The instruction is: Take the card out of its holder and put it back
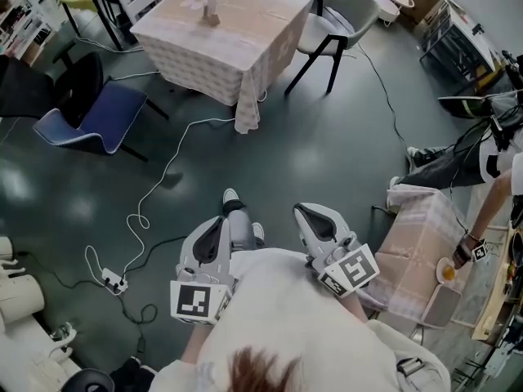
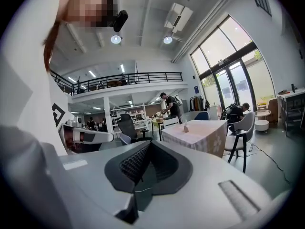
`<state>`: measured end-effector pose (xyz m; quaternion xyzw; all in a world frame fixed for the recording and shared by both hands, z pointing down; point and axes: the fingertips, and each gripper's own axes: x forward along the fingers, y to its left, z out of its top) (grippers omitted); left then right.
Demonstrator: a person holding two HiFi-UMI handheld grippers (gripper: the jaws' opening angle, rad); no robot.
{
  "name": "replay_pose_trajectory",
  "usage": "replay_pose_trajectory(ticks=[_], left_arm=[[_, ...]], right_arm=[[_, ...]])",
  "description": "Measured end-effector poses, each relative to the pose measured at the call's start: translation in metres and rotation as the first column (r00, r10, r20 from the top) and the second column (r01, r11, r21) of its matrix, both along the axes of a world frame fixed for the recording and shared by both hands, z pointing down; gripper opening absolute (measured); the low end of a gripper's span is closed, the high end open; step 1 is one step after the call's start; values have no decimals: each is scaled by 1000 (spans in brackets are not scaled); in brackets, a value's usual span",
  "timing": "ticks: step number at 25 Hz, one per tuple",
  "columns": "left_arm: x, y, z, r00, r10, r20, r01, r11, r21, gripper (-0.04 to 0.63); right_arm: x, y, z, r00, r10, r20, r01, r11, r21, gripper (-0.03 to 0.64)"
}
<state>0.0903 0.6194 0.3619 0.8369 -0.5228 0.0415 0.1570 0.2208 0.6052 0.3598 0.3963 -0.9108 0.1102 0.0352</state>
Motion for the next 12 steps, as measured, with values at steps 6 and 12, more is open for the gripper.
replay_pose_trajectory(ticks=[6, 12], left_arm=[[-5, -24, 8, 1000, 17, 9, -17, 1000, -18, 0], [-25, -83, 4, 1000, 10, -13, -10, 1000, -9, 0]], right_arm=[[-4, -24, 3, 1000, 20, -7, -20, 1000, -3, -2], [-28, -78, 4, 999, 7, -40, -7, 1000, -13, -2]])
